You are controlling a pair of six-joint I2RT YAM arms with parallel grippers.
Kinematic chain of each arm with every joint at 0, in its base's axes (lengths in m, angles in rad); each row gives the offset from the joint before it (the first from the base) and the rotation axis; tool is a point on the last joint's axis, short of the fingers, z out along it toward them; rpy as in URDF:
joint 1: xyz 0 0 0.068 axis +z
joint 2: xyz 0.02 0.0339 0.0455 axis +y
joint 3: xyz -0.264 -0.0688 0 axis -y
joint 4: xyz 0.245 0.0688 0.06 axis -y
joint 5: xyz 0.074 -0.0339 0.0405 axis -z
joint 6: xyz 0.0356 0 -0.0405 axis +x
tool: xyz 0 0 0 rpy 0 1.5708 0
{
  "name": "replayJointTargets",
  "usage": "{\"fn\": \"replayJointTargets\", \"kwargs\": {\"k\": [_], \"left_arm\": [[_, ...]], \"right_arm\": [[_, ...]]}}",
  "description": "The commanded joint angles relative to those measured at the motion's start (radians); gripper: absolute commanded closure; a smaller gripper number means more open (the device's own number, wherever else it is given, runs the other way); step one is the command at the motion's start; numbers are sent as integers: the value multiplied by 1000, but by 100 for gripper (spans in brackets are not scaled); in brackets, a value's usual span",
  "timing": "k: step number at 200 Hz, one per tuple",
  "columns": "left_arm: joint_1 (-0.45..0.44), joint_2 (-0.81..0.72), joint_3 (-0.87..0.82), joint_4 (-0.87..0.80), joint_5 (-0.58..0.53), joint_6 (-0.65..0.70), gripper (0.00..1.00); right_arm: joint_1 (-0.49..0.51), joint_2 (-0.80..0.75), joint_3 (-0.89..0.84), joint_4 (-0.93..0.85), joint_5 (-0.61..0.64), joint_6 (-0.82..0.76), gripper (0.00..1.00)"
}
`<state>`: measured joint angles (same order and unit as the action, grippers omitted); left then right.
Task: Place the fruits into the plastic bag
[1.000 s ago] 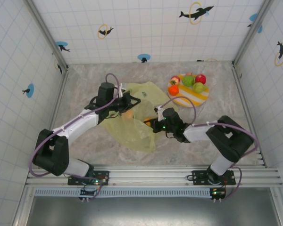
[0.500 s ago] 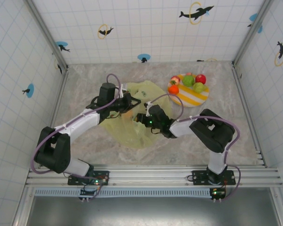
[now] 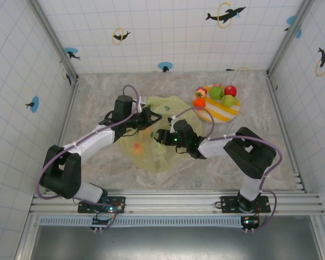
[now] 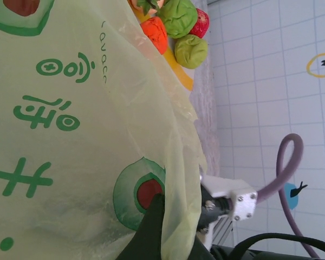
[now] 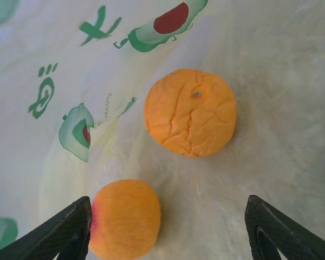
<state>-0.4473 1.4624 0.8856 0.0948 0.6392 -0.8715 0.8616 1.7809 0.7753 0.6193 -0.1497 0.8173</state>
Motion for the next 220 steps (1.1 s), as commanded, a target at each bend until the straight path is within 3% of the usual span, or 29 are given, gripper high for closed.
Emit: {"fn": "replayJointTargets", "kwargs": {"k": [1,90,109,137,180,220], "left_arm": [[12,7,23,-3,-18,33,100],[120,-20,-31,-30,-90,63,100],[125,-25,-35,-37,-99,69,100],[127,-26,-40,-46,-110,78,100],[131,-20,-41,-49,-108,80,100],[135,-20,-37,-53,-108,81,100]], "right_arm": [[-2,-71,-25,-101,33,-113,27],[-17,-255,72,-722,148,-665,33],[-28,-266,123,-862,198,-730,33],[-53,-299,148,-931,253,-732,34],[-116,-406,94,-840,8,-723,34],[-274,-510,97,-821,-109,-707,31]]}}
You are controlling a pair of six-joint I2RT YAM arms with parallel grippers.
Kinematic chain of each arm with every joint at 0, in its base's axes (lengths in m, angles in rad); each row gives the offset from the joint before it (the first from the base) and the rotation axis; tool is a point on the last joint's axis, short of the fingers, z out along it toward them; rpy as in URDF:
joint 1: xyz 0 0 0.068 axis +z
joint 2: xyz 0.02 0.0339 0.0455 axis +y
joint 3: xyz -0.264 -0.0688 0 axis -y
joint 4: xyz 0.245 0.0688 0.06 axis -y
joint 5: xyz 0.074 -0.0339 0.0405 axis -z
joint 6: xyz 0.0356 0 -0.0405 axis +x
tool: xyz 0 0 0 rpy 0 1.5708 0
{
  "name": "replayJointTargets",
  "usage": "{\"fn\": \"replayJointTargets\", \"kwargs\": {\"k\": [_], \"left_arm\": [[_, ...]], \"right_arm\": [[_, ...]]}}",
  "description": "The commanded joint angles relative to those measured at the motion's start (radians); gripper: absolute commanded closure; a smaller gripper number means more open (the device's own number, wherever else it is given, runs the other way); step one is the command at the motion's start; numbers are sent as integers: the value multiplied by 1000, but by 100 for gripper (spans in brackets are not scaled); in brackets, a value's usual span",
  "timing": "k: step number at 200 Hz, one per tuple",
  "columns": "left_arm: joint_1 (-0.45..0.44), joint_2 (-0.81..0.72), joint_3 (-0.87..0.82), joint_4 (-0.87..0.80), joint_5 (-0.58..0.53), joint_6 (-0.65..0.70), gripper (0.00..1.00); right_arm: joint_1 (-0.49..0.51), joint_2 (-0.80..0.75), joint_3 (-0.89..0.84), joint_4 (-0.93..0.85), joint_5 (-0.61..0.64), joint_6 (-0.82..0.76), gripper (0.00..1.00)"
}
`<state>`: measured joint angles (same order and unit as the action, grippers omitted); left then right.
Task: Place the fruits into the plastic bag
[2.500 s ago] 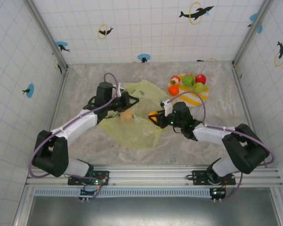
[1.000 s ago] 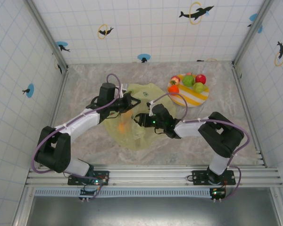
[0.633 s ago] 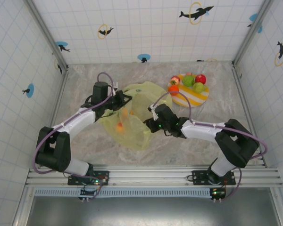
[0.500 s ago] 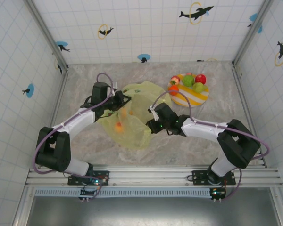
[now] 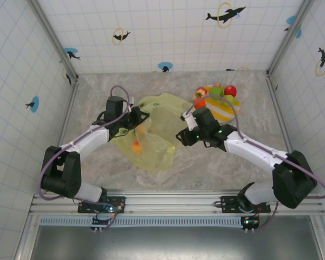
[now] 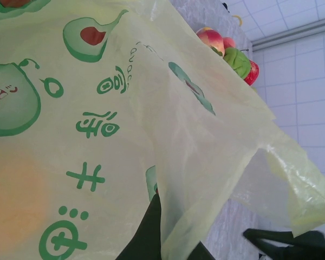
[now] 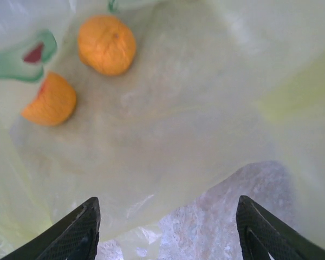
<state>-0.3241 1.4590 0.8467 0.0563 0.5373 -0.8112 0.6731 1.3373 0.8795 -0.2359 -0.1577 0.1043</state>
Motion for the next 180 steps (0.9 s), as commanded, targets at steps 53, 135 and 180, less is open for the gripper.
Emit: {"fn": "replayJointTargets", "kwargs": {"k": [53,135,180], "left_arm": [[11,-6,10,-5,0,15,100],[11,-6,21,-19,1,17,100],[12,4,29,-27,-2,21,100]], "right_arm": [[-265,-51,6,181,104,123,18],[-370,295,176,265,106,-45,9],[-375,500,355,164,97,-171,8]]}}
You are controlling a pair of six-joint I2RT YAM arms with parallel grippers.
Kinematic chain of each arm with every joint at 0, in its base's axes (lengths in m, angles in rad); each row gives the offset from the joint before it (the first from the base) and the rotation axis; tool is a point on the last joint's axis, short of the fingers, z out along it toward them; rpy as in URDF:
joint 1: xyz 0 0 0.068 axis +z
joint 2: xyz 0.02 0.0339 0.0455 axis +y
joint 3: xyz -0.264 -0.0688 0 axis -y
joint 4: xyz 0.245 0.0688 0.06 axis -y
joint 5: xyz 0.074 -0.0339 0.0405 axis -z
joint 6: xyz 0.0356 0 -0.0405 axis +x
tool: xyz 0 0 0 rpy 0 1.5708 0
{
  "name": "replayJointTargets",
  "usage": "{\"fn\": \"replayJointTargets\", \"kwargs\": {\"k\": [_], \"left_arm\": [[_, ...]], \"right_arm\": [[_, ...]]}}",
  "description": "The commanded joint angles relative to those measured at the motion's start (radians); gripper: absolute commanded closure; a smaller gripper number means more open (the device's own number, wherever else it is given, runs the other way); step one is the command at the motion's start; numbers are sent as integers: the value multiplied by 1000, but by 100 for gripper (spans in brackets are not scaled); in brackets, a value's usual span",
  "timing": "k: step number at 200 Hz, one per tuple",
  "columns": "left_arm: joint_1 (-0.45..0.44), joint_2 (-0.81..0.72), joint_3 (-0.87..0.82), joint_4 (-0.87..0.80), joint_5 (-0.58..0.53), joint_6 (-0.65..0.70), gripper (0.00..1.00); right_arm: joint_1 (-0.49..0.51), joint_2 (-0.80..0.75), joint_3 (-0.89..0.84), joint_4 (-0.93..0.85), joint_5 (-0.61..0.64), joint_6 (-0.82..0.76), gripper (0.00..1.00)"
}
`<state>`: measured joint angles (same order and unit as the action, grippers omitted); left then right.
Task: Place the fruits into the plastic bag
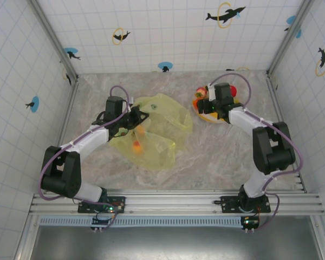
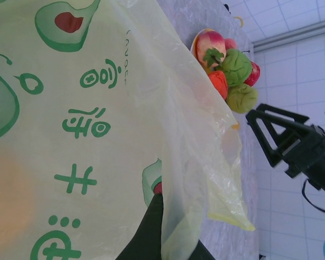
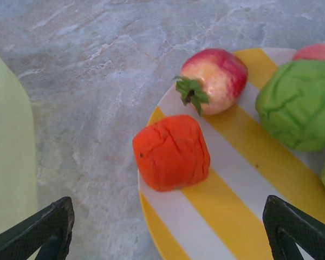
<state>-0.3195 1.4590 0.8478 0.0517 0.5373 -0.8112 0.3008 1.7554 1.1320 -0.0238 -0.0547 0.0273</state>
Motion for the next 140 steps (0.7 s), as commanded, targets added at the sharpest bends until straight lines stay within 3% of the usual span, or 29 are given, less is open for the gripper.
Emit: {"fn": "replayJointTargets", "kwargs": {"k": [1,78,140], "left_arm": [[7,4,28,-23,-2,21,100],[7,14,33,-27,4,24,100],[7,11,29,-33,4,28,100]], "right_arm": [[-2,85,106,-51,-6,-94,8],[-1,308,338,-179,4,-140,10],[-1,400,423,-243,7,-176,24]]}}
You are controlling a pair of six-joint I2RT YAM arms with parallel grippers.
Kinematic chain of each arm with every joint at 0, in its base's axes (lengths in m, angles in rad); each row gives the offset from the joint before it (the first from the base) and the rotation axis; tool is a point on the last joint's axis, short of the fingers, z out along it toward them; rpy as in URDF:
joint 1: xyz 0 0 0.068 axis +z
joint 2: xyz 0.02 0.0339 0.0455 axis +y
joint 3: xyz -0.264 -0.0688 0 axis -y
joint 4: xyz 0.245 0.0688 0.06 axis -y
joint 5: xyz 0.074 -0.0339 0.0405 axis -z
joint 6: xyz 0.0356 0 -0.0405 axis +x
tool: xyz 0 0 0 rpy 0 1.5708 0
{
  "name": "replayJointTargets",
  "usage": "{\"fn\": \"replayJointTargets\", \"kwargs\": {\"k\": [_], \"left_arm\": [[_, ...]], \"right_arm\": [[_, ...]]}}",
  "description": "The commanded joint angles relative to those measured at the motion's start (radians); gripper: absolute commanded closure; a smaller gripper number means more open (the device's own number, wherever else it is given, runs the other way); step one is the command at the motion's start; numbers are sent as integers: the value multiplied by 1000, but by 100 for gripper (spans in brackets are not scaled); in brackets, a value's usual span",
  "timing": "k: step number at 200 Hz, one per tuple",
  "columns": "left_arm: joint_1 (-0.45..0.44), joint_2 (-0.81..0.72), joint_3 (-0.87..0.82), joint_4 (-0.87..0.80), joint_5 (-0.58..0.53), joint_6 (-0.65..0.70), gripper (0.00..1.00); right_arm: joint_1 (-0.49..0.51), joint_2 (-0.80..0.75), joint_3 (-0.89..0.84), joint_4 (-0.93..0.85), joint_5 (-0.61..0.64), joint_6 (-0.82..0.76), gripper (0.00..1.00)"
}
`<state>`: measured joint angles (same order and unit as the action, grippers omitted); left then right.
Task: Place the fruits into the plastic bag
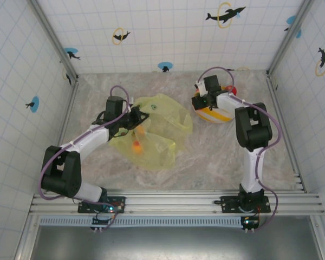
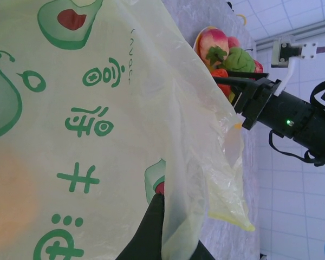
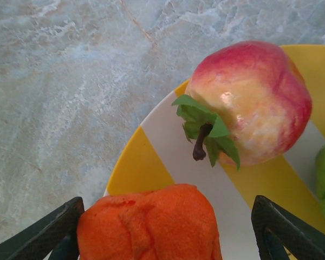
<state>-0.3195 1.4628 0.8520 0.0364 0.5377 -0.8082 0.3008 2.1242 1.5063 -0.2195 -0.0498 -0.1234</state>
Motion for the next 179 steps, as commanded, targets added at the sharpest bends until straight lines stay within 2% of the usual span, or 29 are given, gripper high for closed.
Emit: {"fn": "replayJointTargets", "kwargs": {"k": [1,42,93,142,179], "left_arm": [[7,6,25,-18,4,26,100],[7,7,25,-20,5,27,100],[7,6,23,-15,7,26,100],[7,2,14,-5,12,23,100],[7,8,12,3,17,16,100]], "right_arm": [[-1,33,50,-48,2,-25,24],[-1,28,53,-62,5,-27,35],[-13,-84,-14,-68,8,-25,39],[-20,-343,-244,13,-2,43,42],[-11,-601,-471,119,-87,136,45]]}}
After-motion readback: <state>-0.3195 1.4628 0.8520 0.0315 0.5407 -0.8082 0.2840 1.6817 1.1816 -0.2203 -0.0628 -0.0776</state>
